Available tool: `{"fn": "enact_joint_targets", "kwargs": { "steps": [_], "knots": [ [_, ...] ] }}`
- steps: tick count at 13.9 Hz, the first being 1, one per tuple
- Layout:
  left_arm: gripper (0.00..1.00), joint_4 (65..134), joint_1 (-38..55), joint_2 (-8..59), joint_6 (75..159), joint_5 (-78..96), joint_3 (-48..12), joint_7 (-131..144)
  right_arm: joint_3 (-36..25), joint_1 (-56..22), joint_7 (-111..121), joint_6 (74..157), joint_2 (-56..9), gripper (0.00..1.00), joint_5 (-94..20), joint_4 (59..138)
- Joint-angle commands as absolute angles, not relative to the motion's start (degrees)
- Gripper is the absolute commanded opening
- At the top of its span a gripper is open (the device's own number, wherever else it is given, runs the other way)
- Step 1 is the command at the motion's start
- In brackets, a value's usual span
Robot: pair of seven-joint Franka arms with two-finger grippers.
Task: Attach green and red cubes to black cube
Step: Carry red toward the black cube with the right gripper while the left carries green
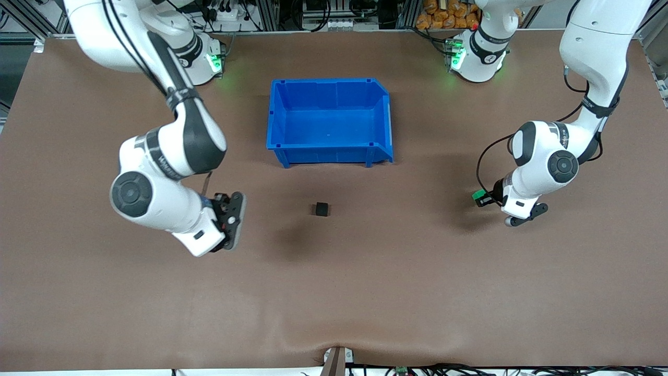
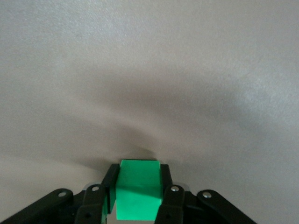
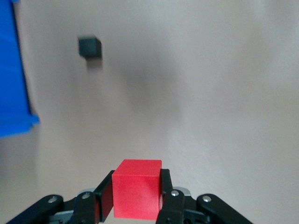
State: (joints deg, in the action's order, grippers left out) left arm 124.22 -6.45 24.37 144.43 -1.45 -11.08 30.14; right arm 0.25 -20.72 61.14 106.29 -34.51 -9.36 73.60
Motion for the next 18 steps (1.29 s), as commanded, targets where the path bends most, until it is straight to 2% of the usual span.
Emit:
{"fn": "enact_joint_targets", "kwargs": {
  "steps": [1, 6, 9, 13, 18],
  "knots": [
    [0.00, 122.09, -7.12, 24.43, 144.41, -2.29, -11.60, 35.14, 0.09, -23.02, 54.86, 105.29, -34.11, 0.00, -10.81, 72.95],
    [0.00, 116.73, -4.58, 24.52, 141.60, -1.93, -11.95, 48.76, -0.17, -24.86, 55.11, 104.77, -33.05, 0.00, -10.11, 73.47],
    [0.00, 111.73, -1.95, 24.61, 136.77, -1.76, -11.95, 55.79, -0.26, -26.97, 54.58, 104.40, -33.22, 0.00, -8.80, 74.96],
    [0.00, 106.36, 3.32, 26.71, 133.95, -1.67, -11.95, 65.45, -0.61, -32.59, 46.70, 117.92, -33.49, 0.00, -7.38, 84.09],
    [0.00, 101.26, 8.60, 30.23, 133.77, -1.58, -11.95, 75.57, -0.53, -35.42, 45.18, 126.73, -35.85, 0.00, -4.31, 90.43]
  ]
}}
